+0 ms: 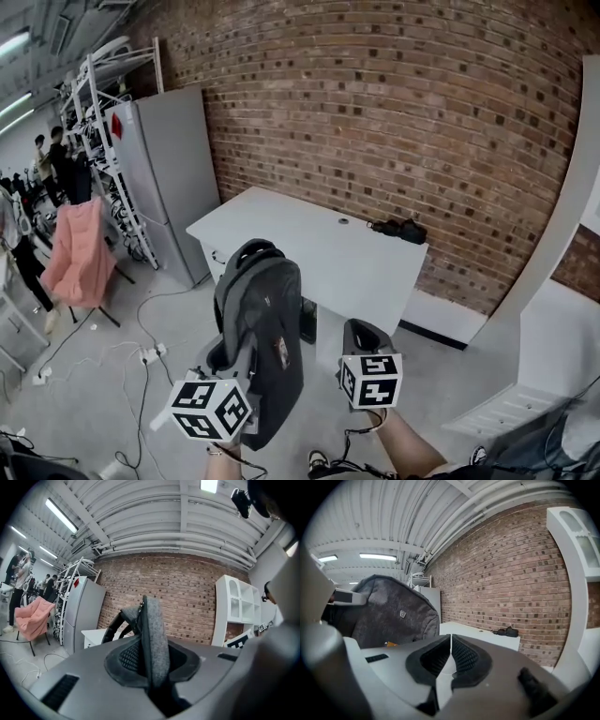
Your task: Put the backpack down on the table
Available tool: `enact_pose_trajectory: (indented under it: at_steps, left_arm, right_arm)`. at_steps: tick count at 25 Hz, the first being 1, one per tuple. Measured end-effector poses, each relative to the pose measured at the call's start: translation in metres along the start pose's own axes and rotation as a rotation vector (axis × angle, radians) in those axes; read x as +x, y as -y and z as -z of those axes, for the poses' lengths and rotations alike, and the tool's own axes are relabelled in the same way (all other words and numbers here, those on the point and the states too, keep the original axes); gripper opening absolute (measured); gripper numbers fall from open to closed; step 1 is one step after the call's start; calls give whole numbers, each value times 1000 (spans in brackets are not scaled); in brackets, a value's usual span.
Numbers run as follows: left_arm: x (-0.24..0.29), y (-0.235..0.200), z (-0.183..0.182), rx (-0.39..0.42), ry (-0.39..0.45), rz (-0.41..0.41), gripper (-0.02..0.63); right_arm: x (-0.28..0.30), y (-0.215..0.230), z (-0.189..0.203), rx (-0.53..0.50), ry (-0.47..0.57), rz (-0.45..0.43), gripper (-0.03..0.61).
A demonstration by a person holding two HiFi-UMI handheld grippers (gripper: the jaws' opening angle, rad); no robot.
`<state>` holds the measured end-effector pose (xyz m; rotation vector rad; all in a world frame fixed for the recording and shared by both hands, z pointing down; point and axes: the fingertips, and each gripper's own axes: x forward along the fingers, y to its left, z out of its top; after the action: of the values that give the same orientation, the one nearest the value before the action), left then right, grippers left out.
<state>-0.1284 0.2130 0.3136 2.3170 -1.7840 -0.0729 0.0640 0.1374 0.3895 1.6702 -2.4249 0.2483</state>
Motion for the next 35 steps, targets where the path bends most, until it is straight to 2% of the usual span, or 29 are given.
enact_pose_trajectory:
  at_steps: [10,22,35]
  left_arm:
    - [60,-4,-37,47,60,-21,84]
    - [126,-13,-42,51,51,-30,84]
    - [176,-34,-51,45,41,-10,84]
  right_arm:
    - [67,39,-15,52,11,-6,32]
    - [120,77,-12,62,-11,9,32]
    - [167,96,-9,93,-38,49,32]
